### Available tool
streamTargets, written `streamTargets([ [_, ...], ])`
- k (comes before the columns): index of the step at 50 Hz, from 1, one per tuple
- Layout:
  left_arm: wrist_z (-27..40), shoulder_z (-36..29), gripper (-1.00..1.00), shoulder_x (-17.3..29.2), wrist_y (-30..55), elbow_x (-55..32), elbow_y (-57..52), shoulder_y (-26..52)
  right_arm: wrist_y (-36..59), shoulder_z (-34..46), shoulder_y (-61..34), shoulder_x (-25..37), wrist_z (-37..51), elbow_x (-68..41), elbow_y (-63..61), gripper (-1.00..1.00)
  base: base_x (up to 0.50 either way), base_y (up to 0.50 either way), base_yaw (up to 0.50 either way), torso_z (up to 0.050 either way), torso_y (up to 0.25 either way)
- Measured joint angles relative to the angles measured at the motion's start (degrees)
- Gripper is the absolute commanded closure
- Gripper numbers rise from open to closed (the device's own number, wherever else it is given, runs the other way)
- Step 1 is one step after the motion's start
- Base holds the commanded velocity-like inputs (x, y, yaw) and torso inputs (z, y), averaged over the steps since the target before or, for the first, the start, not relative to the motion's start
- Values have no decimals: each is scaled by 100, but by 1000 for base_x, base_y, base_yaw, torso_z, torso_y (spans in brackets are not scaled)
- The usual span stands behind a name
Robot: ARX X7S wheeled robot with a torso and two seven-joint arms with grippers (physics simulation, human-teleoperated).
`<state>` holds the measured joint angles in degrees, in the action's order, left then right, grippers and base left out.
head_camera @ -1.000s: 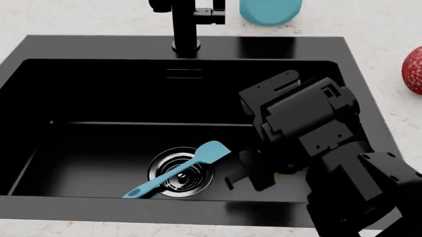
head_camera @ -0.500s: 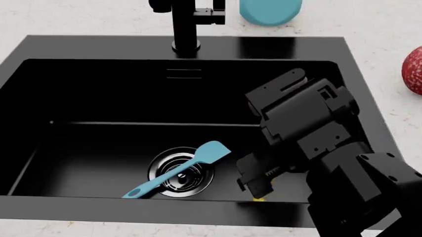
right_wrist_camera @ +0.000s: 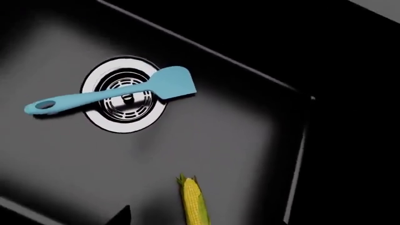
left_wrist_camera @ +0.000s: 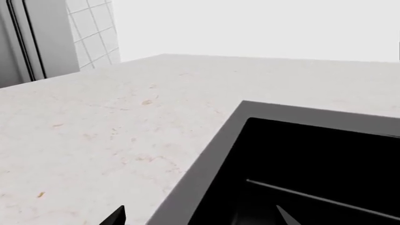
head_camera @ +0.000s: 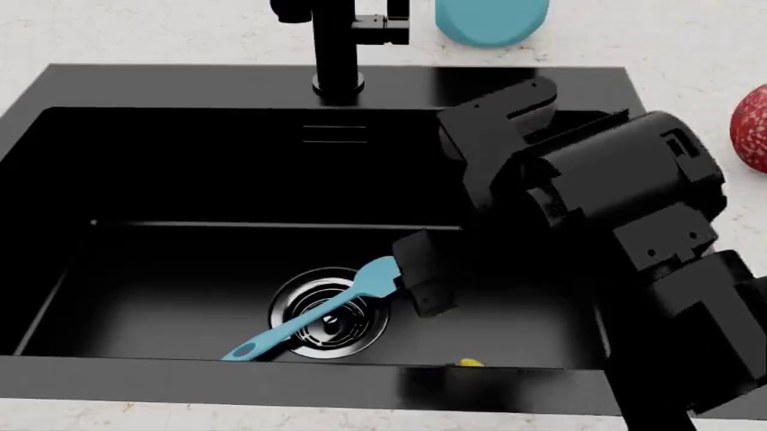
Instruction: Pick the corn from the counter and place it in the sink
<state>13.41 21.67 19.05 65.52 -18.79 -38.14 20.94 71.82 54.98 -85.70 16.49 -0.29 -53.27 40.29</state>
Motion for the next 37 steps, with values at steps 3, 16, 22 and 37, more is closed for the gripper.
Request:
streamTargets([
  [3, 8, -18, -100, 5, 4, -4, 5, 16, 100, -266, -10, 145, 244, -208, -330, -100, 0, 0, 0, 0, 0],
  [16, 83, -49, -100, 4, 203, -64, -136, 116, 570, -1703, 324, 830, 1670, -1487, -2087, -100, 0, 0, 0, 0, 0],
  [22, 96, -63, -100, 9, 238, -85, -156, 142, 665, -2469, 760, 1206, 2552, -2338, -3028, -100, 0, 0, 0, 0, 0],
  [37, 74, -48, -100, 56, 174, -119, -114, 140, 467, -3856, 1720, 2162, 4485, -4423, -5019, -100, 0, 0, 0, 0, 0],
])
